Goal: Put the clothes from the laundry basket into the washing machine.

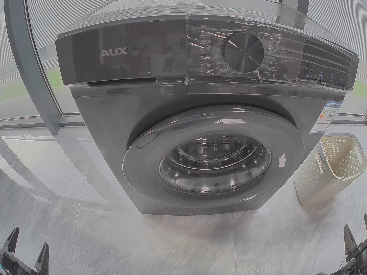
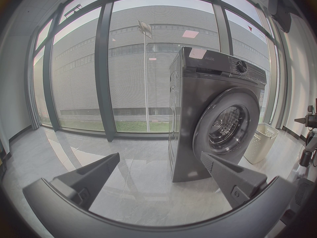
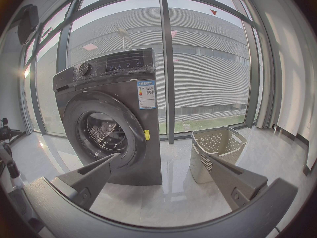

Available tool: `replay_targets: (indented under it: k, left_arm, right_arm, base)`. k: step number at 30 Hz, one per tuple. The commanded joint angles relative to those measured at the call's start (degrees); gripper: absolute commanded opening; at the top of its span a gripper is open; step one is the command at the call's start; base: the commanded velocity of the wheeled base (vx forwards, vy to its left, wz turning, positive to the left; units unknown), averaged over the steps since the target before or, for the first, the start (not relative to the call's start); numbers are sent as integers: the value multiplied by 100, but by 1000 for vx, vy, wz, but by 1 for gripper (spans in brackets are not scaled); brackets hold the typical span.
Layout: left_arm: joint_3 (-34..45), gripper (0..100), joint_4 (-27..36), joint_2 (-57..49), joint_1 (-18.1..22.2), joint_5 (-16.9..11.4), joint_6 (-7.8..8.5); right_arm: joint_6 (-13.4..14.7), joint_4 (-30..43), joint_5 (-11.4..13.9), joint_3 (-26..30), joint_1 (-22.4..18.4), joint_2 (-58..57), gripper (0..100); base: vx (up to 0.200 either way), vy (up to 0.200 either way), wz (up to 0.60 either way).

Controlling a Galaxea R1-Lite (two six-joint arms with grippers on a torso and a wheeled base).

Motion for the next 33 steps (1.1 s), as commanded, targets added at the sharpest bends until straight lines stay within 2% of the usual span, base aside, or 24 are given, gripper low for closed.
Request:
replay_targets:
  k: [1,6,10,28,29,30,33]
  left_arm:
    - [92,100,-2,-84,-2,2,-3]
    - [92,100,-2,-84,-2,2,14]
    - [92,100,-2,-84,-2,2,6]
    - [84,100,-2,-84,-2,11,-56]
    - [92,100,-2,-84,-2,2,41]
    - [92,100,-2,-84,-2,2,58]
    - [92,100,-2,-84,-2,2,32]
  right_arm:
    - [-80,54,86,101,25,-79,100]
    - [-352,80,288,101,-10,-79,100]
    - [-264,80,271,101,-19,-79,100]
    - [-317,89,350,101,-10,-79,100]
    - [-326,89,350,101,-10,-79,100]
    - [-326,89,359,101,-10,-79,100]
    - [-326,89,359,101,-10,-79,100]
  base:
    - [0,0,0]
    - [0,0,0]
    - [0,0,0]
    - [0,0,0]
    - [0,0,0]
    - [0,0,0]
    - [0,0,0]
